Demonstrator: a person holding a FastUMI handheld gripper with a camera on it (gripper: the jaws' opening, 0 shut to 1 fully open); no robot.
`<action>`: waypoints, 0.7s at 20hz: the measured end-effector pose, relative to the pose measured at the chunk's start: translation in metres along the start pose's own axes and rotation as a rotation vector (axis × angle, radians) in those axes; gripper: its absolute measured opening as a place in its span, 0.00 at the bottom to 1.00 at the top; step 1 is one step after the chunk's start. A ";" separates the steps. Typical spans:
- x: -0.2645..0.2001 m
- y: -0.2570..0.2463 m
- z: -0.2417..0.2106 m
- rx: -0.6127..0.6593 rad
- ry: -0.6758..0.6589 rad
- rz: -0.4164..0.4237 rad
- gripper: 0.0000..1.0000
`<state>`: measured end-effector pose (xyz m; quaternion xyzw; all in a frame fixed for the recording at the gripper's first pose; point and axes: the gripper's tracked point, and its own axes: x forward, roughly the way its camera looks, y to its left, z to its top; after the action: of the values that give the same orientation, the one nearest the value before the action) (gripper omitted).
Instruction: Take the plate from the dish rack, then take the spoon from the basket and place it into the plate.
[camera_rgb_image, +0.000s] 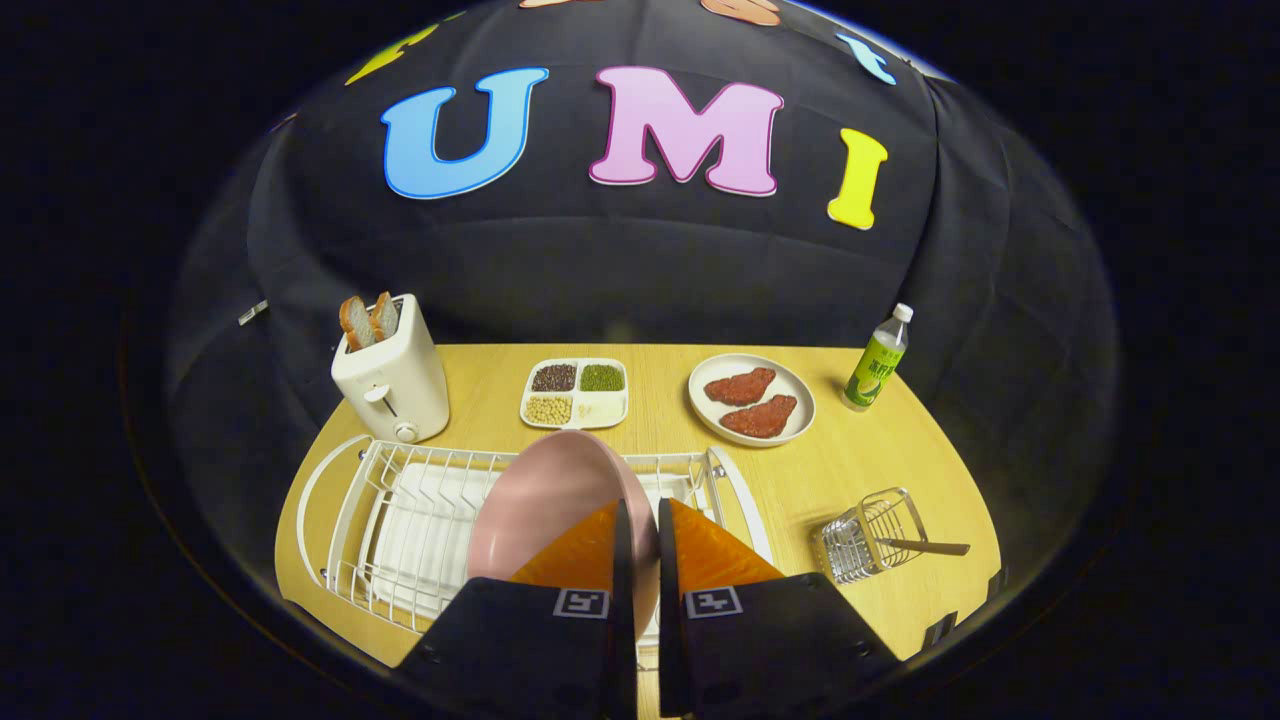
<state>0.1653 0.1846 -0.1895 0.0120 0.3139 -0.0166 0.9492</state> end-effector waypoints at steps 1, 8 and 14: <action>-0.005 -0.001 0.000 0.017 0.004 0.017 0.12; -0.011 -0.022 -0.003 0.089 0.012 0.094 0.08; -0.036 -0.070 0.001 0.189 0.020 0.127 0.08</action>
<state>0.1339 0.1158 -0.1681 0.1213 0.3188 0.0141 0.9399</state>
